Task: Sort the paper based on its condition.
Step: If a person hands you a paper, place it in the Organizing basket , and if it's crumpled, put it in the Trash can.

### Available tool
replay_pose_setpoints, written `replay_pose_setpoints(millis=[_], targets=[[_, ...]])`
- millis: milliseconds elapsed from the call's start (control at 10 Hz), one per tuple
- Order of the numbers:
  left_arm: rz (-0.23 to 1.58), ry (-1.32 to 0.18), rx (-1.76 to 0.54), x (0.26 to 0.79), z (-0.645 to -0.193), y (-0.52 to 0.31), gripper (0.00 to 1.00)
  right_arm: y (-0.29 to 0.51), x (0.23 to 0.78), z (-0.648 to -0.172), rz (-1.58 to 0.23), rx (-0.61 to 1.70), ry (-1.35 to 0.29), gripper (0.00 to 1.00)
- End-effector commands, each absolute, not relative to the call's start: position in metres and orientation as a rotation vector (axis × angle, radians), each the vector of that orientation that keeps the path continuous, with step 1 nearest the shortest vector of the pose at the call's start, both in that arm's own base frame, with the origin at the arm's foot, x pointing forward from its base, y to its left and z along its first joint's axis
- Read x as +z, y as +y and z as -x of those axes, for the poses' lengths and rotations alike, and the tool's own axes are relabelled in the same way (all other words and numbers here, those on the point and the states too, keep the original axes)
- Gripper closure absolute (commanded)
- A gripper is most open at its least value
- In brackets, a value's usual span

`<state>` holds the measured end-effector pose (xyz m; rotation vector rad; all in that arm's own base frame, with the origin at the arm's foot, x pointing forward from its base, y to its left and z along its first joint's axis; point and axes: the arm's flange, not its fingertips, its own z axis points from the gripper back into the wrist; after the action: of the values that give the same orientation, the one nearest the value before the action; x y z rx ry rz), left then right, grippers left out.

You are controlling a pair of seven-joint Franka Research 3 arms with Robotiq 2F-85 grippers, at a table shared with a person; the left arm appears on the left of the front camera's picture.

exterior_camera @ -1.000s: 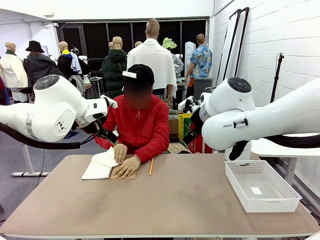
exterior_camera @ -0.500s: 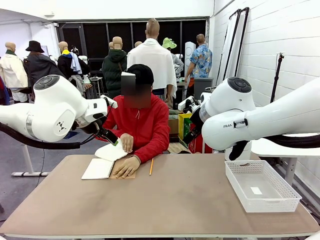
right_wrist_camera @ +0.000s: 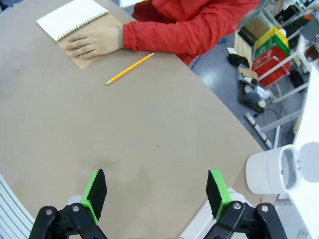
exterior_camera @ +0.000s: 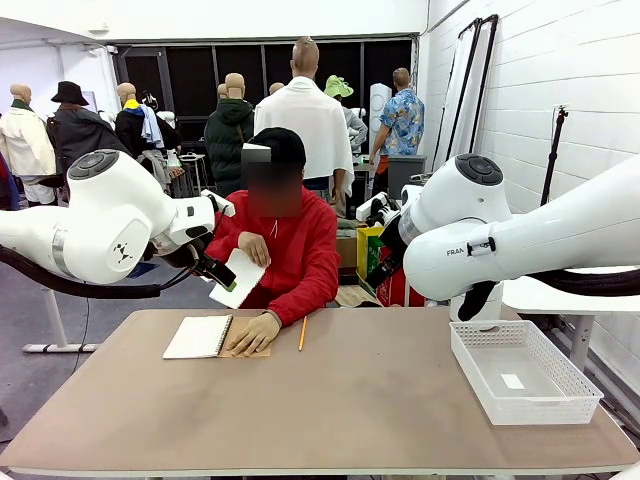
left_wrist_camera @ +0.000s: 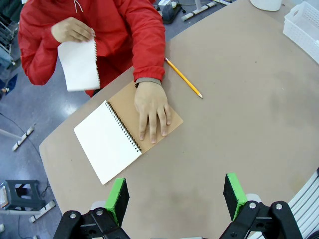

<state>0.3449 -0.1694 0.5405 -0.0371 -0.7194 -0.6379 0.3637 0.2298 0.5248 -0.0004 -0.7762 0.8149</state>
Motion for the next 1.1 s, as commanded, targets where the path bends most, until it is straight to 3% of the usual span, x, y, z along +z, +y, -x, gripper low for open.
replay_pose_setpoints(millis=[0,1000], targets=[[0.041,-0.718,-0.640,0.5401,-0.3448,-0.1694,0.00,0.2299,0.5249,-0.3637,0.000,0.815,-0.777,0.00],[0.041,-0.718,-0.640,0.5401,-0.3448,-0.1694,0.00,0.2299,0.5249,-0.3637,0.000,0.815,-0.777,0.00]])
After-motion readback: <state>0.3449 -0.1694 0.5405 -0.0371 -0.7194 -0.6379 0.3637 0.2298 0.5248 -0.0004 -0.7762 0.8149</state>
